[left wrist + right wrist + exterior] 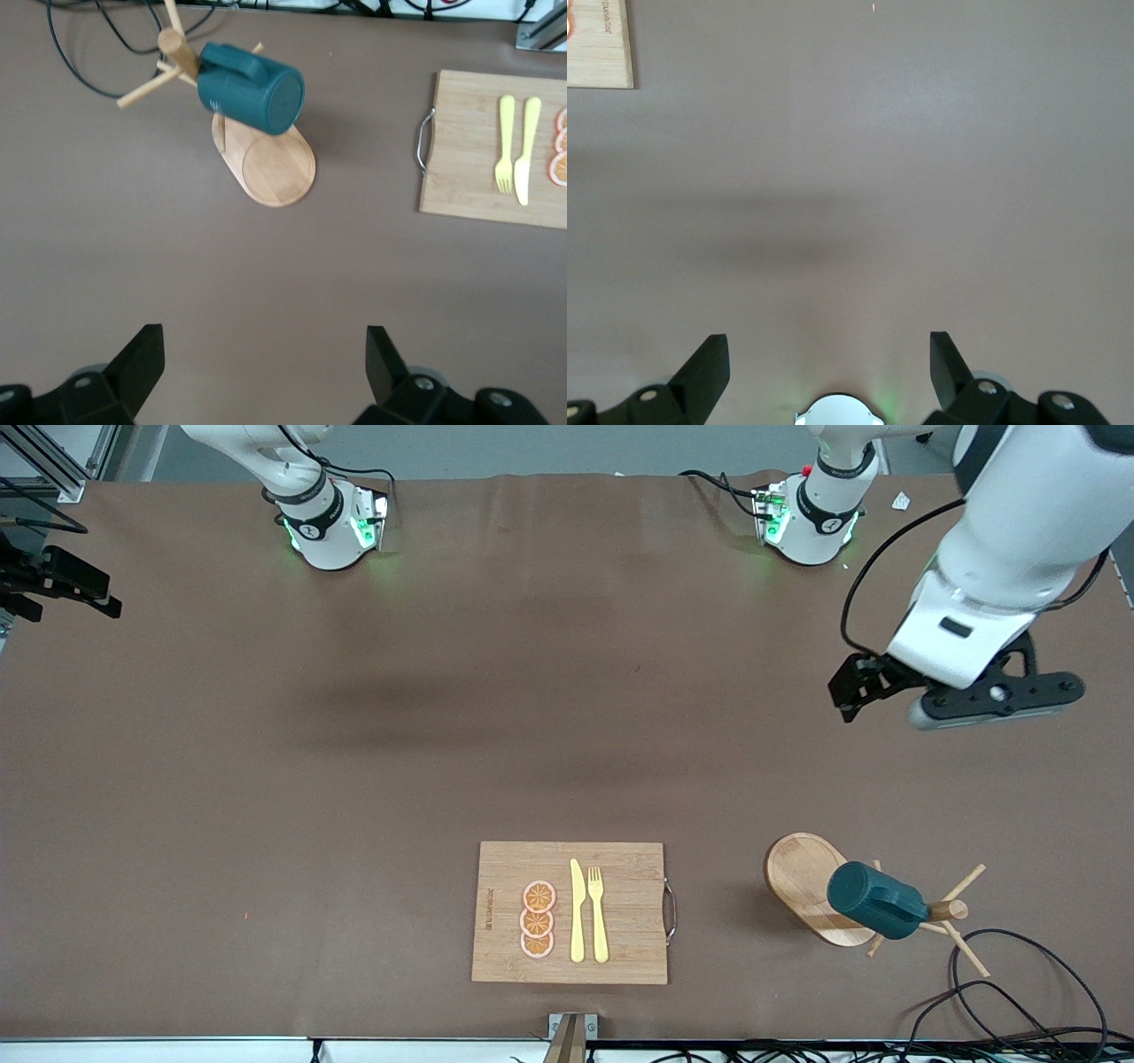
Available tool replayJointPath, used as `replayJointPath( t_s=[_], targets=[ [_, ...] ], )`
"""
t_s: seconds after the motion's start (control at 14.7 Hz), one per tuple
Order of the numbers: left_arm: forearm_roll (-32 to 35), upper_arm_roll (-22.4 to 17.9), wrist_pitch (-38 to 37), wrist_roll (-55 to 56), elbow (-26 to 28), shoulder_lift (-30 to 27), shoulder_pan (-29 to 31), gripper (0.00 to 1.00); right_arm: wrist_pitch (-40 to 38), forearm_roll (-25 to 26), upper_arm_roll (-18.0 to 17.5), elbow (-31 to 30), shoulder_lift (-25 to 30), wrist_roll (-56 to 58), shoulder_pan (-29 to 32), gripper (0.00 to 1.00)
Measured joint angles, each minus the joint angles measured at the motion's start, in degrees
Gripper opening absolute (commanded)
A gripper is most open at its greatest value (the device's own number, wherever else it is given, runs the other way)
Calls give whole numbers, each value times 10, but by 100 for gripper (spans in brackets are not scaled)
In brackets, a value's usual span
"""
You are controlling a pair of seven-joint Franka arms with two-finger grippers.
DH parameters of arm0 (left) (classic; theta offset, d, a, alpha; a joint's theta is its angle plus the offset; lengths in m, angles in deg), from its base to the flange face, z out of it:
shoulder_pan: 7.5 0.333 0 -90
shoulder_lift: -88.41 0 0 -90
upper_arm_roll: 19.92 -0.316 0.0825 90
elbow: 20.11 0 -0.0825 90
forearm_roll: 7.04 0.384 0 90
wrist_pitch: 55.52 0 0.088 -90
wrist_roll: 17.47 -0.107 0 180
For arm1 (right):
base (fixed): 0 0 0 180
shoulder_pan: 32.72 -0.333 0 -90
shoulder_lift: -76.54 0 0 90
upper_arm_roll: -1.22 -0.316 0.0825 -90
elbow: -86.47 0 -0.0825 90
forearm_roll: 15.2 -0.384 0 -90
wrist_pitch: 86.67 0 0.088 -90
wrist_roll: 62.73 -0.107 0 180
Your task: Pass cup and hang on rack
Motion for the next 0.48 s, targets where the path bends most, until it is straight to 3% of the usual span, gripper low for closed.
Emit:
replayJointPath(
  t_s=[0.2,0.48],
  targets=[
    [-24,-65,-15,-54,16,-34,-26,100,0,0,0,0,0,0,0,100],
    [-57,-121,-29,-153,56,-75,-32,100,0,0,0,0,0,0,0,100]
  ],
)
